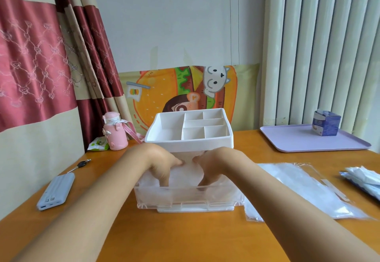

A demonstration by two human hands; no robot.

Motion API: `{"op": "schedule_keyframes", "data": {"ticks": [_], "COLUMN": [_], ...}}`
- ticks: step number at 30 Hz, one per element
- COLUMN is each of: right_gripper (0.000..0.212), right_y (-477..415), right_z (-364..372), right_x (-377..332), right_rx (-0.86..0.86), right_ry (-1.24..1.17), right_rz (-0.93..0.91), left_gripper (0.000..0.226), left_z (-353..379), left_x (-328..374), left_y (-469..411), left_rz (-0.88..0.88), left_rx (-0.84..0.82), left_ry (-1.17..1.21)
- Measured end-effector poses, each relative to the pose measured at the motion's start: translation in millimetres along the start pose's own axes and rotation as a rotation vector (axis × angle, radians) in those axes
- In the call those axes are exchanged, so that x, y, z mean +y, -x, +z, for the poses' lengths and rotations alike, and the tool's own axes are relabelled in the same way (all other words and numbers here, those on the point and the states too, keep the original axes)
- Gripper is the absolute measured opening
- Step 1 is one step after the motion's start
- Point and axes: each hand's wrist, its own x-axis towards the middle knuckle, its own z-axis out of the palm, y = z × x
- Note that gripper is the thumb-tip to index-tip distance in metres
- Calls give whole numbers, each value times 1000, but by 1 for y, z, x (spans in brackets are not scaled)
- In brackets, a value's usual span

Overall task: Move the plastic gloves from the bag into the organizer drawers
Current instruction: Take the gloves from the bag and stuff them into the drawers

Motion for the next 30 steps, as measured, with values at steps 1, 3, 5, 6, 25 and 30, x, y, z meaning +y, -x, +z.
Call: {"op": "schedule_keyframes", "data": {"ticks": [1, 3, 5, 6, 25, 30], "right_gripper": [63, 59, 58, 58, 13, 32], "right_y": [1, 7, 17, 24, 78, 89], "right_z": [1, 2, 2, 0, 4, 10], "right_x": [0, -1, -2, -2, 30, 59], "right_rx": [5, 5, 5, 11, 537, 840], "right_ry": [-9, -32, -58, -80, -544, -735], "right_rz": [-4, -23, -51, -55, -152, -86], "left_gripper": [96, 95, 95, 95, 48, 21], "left_z": [0, 0, 1, 2, -7, -1], "left_x": [1, 3, 3, 3, -2, 56], "left_y": [-1, -3, -3, -3, 56, 59], "left_rz": [-1, 1, 5, 6, 128, 415], "left_rx": [-8, -5, 4, 7, 480, 936], "left_ry": [-14, -34, -40, -33, 281, 668]}}
